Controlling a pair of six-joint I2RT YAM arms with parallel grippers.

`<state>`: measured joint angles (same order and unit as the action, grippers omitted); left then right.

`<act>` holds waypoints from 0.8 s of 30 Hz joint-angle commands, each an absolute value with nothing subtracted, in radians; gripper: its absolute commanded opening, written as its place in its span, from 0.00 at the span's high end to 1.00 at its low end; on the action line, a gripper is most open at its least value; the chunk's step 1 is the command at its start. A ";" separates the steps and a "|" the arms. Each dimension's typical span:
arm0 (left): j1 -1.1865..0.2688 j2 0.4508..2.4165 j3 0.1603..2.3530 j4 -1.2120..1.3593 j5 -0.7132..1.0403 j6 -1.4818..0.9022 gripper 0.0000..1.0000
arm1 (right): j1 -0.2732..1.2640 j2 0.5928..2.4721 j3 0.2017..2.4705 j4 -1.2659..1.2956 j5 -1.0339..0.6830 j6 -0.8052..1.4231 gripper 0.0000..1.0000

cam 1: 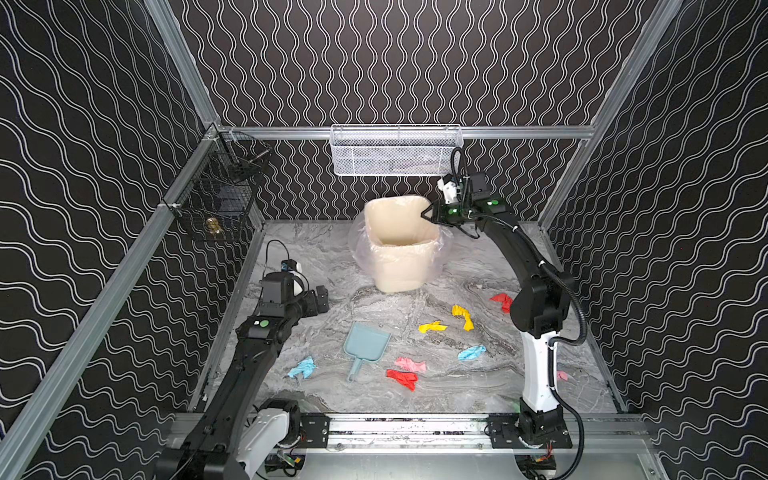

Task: Sweep away the paper scraps from the table

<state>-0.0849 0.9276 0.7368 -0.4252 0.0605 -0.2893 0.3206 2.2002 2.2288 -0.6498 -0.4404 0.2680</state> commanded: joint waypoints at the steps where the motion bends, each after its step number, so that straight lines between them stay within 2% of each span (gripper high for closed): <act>1: -0.087 0.867 0.732 -0.528 0.087 -0.343 0.01 | 0.354 2.196 2.207 -0.673 -0.453 0.277 0.62; 11: -0.100 0.758 0.753 -0.652 0.071 -0.359 0.01 | 0.431 2.241 2.250 -0.697 -0.452 0.297 0.60; 24: -0.142 0.775 0.751 -0.655 0.067 -0.352 0.01 | 0.486 2.276 2.307 -0.711 -0.482 0.321 0.57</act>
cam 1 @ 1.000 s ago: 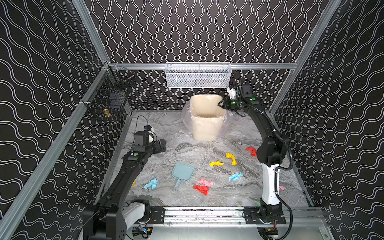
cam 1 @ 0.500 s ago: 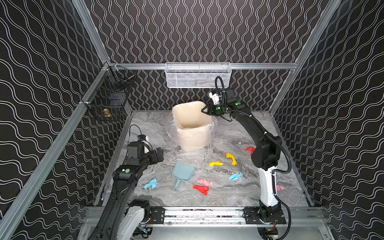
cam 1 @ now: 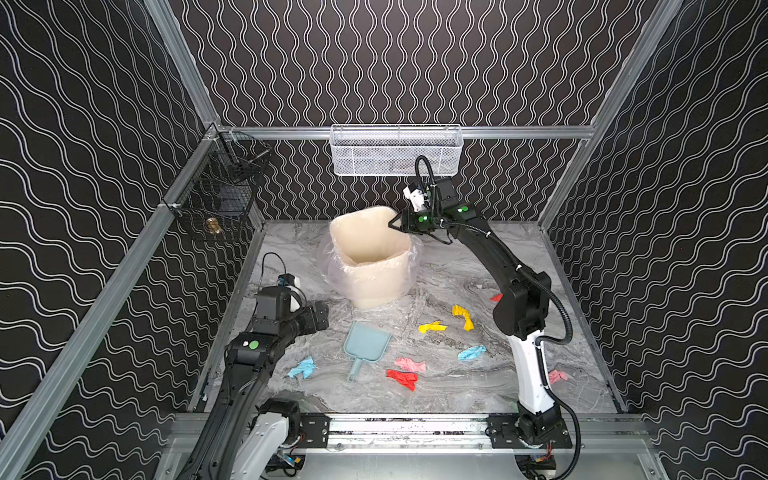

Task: Sweep away the paper scraps from the table

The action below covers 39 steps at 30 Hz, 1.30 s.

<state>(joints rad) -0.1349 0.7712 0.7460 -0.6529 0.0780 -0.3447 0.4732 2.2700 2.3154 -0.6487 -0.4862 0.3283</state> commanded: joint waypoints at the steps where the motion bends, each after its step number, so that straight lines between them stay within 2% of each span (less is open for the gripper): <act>1: -0.145 0.776 0.750 -0.655 0.068 -0.351 0.02 | 0.487 2.273 2.298 -0.706 -0.485 0.324 0.56; 13: -0.199 0.780 0.752 -0.661 0.042 -0.353 0.01 | 0.455 2.207 2.313 -0.691 -0.450 0.352 0.26; 19: -0.260 0.790 0.755 -0.674 0.018 -0.363 0.01 | 0.429 2.099 2.256 -0.715 -0.455 0.345 0.16; 25: -0.349 0.798 0.763 -0.702 -0.043 -0.380 0.01 | 0.396 1.990 2.189 -0.789 -0.444 0.305 0.13; 29: -0.374 0.804 0.763 -0.704 -0.054 -0.380 0.01 | 0.354 1.854 2.031 -0.801 -0.412 0.280 0.12; 33: -0.376 0.814 0.763 -0.702 -0.043 -0.380 0.01 | 0.218 1.710 1.785 -0.784 -0.392 0.270 0.12; 39: -0.398 0.829 0.764 -0.702 -0.026 -0.376 0.01 | -0.051 1.600 1.506 -0.799 -0.214 0.256 0.14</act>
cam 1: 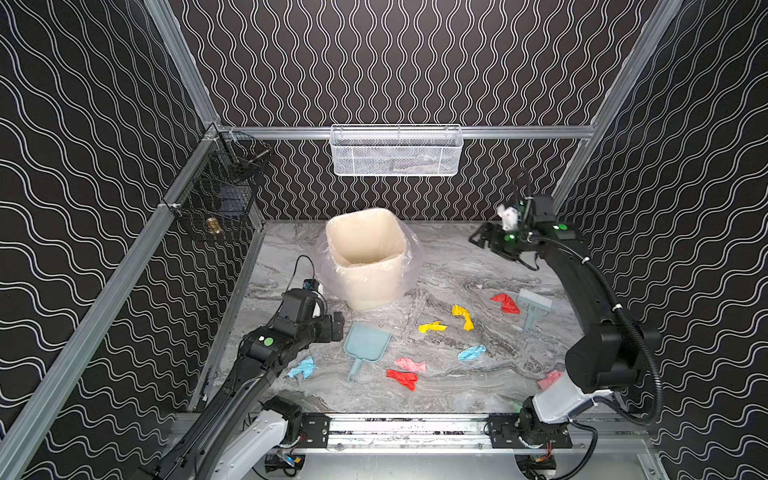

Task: Sweep away the paper scraps from the table
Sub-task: 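Release the bin and grasp the teal brush handle with the right gripper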

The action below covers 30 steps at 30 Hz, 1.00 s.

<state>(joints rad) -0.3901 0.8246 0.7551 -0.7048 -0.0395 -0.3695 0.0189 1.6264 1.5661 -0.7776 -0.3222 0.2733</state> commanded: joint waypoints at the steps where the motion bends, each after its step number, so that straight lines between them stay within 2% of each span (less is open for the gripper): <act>1: -0.403 0.831 0.765 -0.703 -0.025 -0.376 0.01 | -0.098 1.598 1.472 -0.805 -0.201 0.255 0.15; 6: -0.426 0.830 0.763 -0.703 -0.018 -0.380 0.01 | -0.266 1.572 1.303 -0.771 -0.190 0.288 0.22; 11: -0.445 0.834 0.763 -0.703 -0.015 -0.380 0.01 | -0.340 1.557 1.166 -0.724 -0.168 0.300 0.26; 19: -0.461 0.847 0.763 -0.702 0.003 -0.380 0.01 | -0.351 1.612 1.087 -0.731 -0.095 0.237 0.42; 30: -0.471 0.873 0.764 -0.700 0.022 -0.374 0.01 | -0.351 1.687 1.091 -0.788 -0.061 0.194 0.48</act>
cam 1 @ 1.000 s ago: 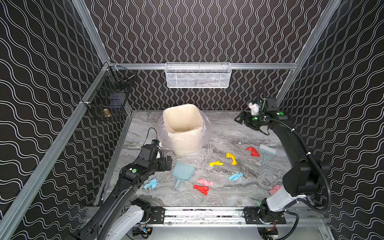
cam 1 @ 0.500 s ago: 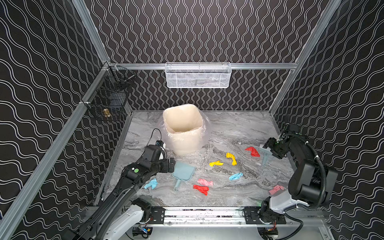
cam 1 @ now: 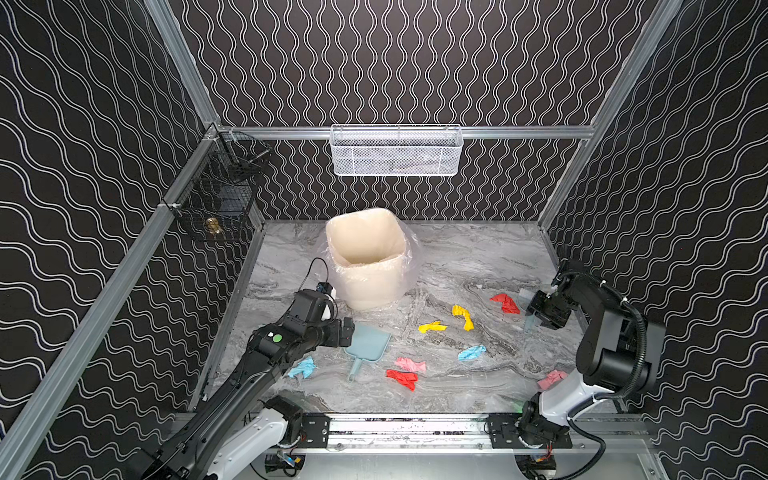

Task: Sweep away the paper scraps from the table
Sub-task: 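Release the bin and grasp the teal brush handle with the right gripper, then lift the teal brush with the right gripper while the left arm rises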

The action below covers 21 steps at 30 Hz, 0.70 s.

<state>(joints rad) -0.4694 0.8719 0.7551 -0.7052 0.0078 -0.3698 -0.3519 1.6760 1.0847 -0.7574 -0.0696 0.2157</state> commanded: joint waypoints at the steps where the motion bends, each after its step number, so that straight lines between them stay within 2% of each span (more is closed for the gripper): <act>1: -0.471 0.875 0.765 -0.698 0.024 -0.374 0.01 | -0.351 1.695 1.092 -0.791 -0.068 0.191 0.49; 21: -0.476 0.887 0.761 -0.692 0.032 -0.370 0.01 | -0.304 1.835 1.157 -0.810 -0.048 0.160 0.57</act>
<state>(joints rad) -0.4736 0.8894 0.7551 -0.7040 0.0341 -0.3691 -0.3096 1.8214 1.1450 -0.7822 -0.0647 0.1692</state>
